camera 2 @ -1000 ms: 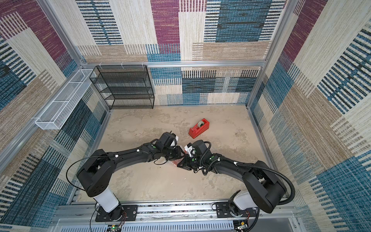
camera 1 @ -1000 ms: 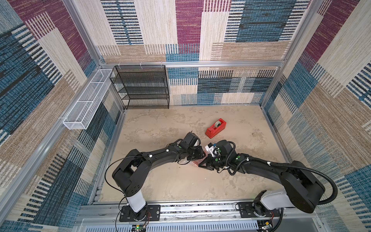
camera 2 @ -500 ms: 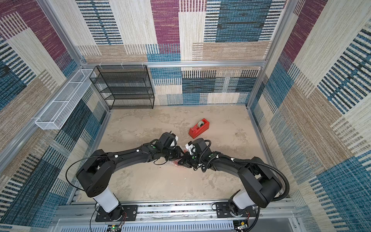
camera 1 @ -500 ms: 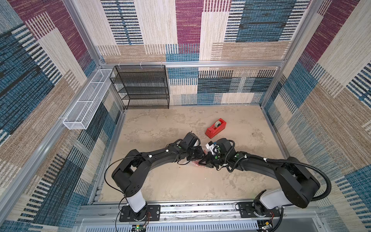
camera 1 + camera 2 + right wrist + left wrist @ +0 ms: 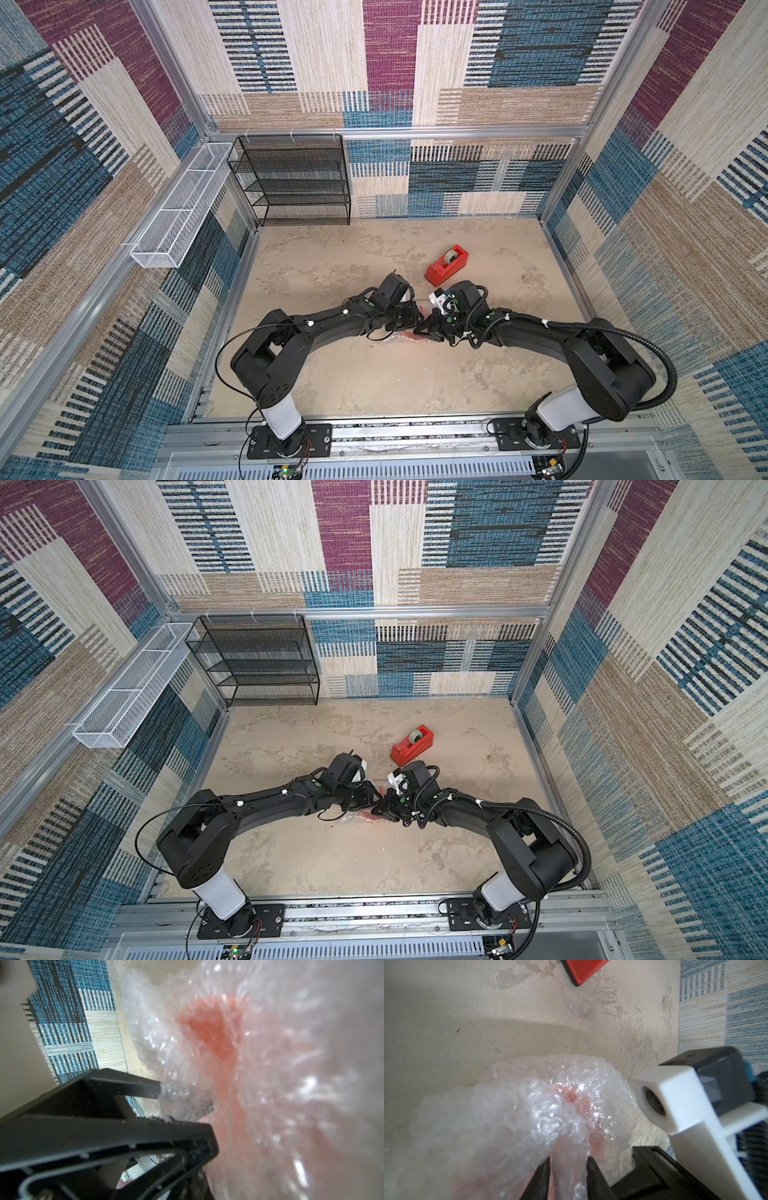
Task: Wrap bowls in bubble wrap
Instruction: Stick the tape on the bubble wrap.
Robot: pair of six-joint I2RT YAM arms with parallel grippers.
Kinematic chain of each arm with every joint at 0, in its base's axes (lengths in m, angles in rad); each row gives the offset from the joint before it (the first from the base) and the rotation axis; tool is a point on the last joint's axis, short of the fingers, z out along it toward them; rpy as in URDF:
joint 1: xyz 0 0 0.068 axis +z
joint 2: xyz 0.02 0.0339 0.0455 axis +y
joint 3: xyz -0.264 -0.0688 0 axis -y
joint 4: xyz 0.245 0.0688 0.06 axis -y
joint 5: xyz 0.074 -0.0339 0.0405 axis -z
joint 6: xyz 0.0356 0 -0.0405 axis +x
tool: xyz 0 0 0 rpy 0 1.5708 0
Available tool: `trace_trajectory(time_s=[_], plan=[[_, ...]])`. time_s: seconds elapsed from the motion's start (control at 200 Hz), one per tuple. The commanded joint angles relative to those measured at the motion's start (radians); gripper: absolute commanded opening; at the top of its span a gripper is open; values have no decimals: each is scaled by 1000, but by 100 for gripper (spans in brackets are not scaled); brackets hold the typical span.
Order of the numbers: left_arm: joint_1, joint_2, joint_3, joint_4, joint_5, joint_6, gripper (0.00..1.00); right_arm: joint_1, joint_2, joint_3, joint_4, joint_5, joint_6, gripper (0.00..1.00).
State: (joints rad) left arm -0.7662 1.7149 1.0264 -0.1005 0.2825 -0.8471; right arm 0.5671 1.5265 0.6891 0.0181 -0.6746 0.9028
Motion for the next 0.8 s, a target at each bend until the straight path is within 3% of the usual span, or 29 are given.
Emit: trace_trajectory(time_s=[0.0, 0.371, 0.796], plan=[[-2, -6, 3, -11, 20, -1, 34, -9, 1, 10, 58, -10, -2, 0], [-2, -4, 4, -8, 24, -5, 34, -44, -31, -36, 175, -61, 55, 0], [-2, -3, 6, -21, 20, -7, 35, -49, 54, 11, 190, -42, 62, 0]])
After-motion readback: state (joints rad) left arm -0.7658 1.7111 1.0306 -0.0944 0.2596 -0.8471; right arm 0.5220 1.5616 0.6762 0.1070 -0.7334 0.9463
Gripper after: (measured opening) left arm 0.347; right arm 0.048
